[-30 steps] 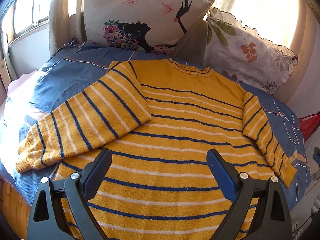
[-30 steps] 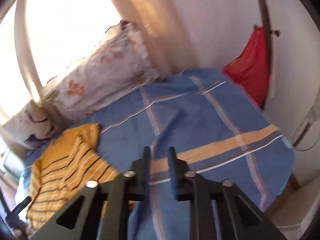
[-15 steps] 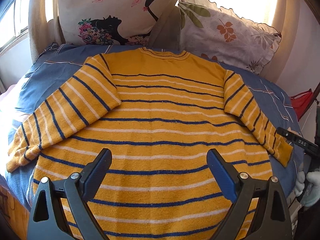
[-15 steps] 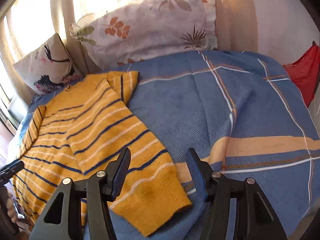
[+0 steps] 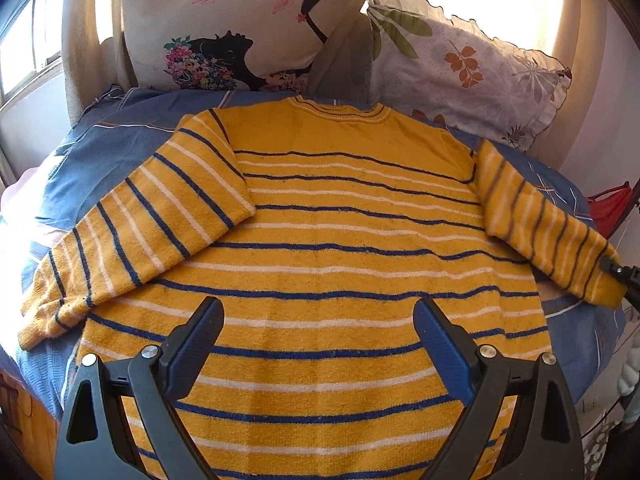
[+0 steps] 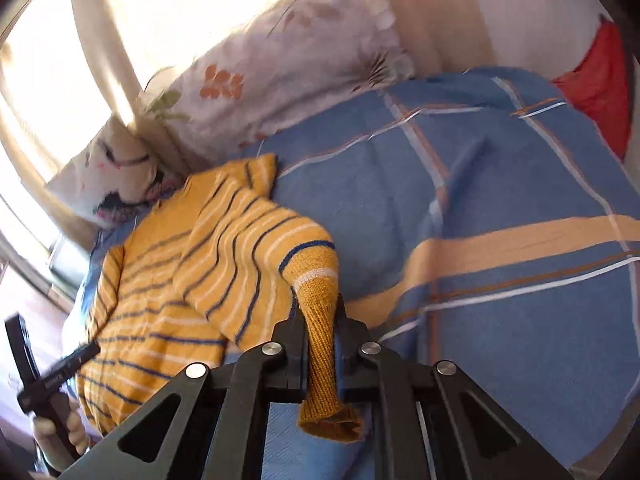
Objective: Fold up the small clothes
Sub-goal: 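Carry the held sleeve across the sweater body toward the other sleeve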
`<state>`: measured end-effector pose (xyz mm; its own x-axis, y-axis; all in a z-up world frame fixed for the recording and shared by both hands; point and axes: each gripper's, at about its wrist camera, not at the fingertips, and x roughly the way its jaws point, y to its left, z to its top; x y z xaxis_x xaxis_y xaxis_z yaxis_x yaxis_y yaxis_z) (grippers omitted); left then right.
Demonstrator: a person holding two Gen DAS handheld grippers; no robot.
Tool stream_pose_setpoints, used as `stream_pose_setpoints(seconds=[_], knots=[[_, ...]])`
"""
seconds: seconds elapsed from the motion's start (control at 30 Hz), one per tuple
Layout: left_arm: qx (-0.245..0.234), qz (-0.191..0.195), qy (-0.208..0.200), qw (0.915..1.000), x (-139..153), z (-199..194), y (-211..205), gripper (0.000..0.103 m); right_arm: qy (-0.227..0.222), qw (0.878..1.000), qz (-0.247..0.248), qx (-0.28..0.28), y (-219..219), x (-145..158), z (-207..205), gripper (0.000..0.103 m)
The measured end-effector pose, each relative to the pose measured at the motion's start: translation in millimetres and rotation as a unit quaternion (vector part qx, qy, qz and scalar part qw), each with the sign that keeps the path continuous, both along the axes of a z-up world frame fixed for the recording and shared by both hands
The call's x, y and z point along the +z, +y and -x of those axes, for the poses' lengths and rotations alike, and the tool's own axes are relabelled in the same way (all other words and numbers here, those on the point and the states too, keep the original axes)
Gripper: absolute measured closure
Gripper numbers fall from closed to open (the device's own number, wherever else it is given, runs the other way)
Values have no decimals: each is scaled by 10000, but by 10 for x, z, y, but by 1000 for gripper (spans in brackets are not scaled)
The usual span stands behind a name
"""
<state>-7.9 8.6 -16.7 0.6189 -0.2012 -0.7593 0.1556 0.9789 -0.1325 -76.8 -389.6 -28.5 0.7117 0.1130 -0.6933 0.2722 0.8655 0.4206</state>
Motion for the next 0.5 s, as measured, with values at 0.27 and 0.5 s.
stream_pose_setpoints(seconds=[0.27,0.5], knots=[[677,184,-123,9975,87,-120,531,8,127,9745,573,-2164,-1171,671,374,93],[1031,284,-219,9940,138,-136,846,8,-163,9968,397,-679,-301,1068,-432,93]])
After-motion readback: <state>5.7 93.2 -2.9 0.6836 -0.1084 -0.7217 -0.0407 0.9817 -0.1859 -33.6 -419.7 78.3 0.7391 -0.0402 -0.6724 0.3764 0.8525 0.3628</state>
